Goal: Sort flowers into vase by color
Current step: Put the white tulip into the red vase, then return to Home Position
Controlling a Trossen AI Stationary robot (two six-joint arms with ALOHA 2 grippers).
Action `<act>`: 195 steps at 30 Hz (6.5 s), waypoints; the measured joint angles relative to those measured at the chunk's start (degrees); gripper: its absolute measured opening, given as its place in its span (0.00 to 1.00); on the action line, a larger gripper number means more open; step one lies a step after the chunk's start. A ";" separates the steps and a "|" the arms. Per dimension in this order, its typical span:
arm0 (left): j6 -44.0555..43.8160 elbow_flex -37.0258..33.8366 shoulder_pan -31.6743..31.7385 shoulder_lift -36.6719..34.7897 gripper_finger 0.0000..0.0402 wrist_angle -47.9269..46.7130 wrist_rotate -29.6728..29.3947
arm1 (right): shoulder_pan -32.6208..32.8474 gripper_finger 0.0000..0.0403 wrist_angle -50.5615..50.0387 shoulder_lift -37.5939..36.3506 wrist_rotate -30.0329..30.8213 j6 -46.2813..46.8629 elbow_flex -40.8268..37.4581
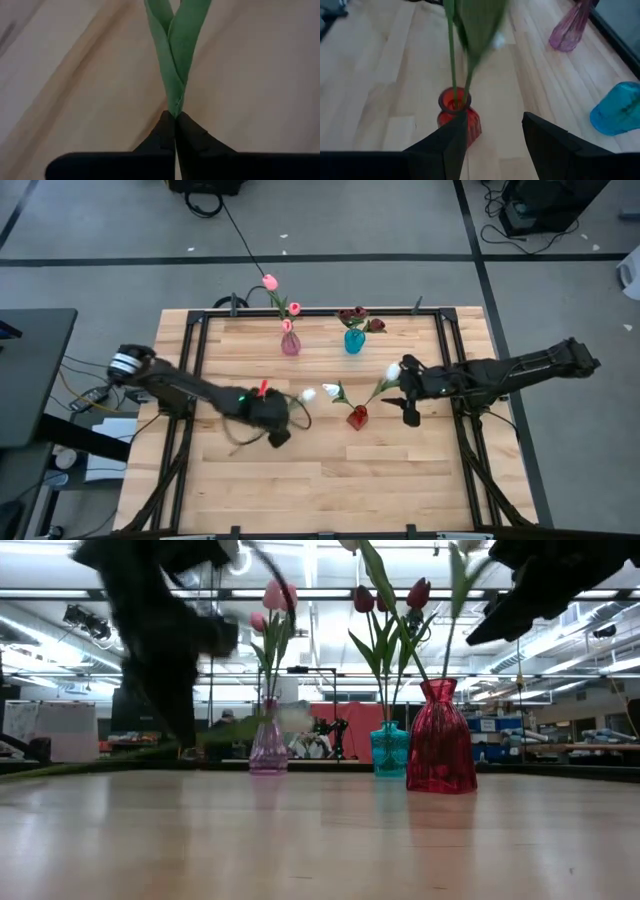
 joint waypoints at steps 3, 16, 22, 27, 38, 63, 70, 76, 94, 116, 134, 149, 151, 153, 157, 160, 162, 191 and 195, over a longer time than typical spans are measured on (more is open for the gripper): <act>-0.39 -2.95 -4.96 -5.08 0.01 9.05 -1.56 | 0.09 0.50 0.05 -2.20 -0.23 0.73 -0.06; 10.48 -3.97 -13.72 -8.67 0.01 35.08 -10.75 | 0.14 0.50 0.79 -6.19 -0.99 -0.93 2.06; 16.48 -3.99 -13.95 -8.33 0.01 48.14 -11.39 | 0.04 0.50 -2.72 -5.98 -2.57 -3.17 5.62; 17.41 -3.99 -13.92 -5.48 0.01 62.62 -11.80 | -0.01 0.50 -9.96 -6.00 -1.26 -1.48 9.84; 38.95 5.23 -10.21 2.06 0.01 77.70 -18.06 | 0.03 0.53 -11.54 -5.97 1.79 -5.21 12.11; 58.06 24.67 -2.21 18.52 0.01 77.73 -23.74 | 0.03 0.74 -20.25 -7.55 0.62 0.11 12.09; 58.30 24.40 -1.80 19.36 0.01 77.78 -23.90 | 0.03 0.74 -20.31 -7.45 0.52 0.53 12.09; 57.09 24.14 -1.05 21.91 0.01 78.17 -23.31 | 0.03 0.74 -20.20 -6.78 0.25 0.53 12.09; 47.08 24.05 -1.04 21.35 0.37 55.74 -25.32 | -0.02 0.74 -22.52 -6.30 0.00 0.28 12.07; 36.64 24.05 -2.52 10.59 0.40 33.06 -18.77 | -0.30 0.74 -23.71 -13.40 0.55 -0.11 14.12; 38.52 22.71 -6.06 2.74 0.40 27.34 -19.10 | -0.30 0.74 -21.05 -20.02 0.03 -1.03 11.90; 36.50 -13.36 -5.27 -20.00 0.40 56.62 -19.92 | -0.30 0.74 -7.15 -30.80 -1.93 1.13 -1.05; 36.51 -19.38 -4.42 -22.63 0.40 63.39 -20.03 | -0.28 0.74 -2.60 -32.66 -1.68 0.33 -2.58; 36.28 -24.84 -3.74 -24.63 0.40 70.01 -20.39 | -0.28 0.74 3.22 -34.62 -1.63 -0.80 -4.73; 33.45 -35.30 -3.64 -27.55 0.40 81.74 -20.24 | -0.29 0.74 12.56 -37.19 -1.69 -3.90 -8.59; 30.74 -42.71 -3.75 -28.98 0.40 90.24 -20.10 | -0.28 0.74 14.35 -38.50 -1.68 -5.09 -9.68; 29.68 -47.41 -3.75 -29.63 0.40 97.30 -20.13 | -0.28 0.74 14.60 -39.37 -1.48 -5.99 -9.97; 26.28 -42.31 -3.41 -58.76 0.40 52.15 -14.32 | -0.30 0.67 41.90 -43.79 1.77 -16.55 -23.44; 30.25 -41.61 -4.71 -64.44 0.40 47.76 -13.37 | -0.34 0.66 43.48 -44.02 3.80 -16.70 -24.88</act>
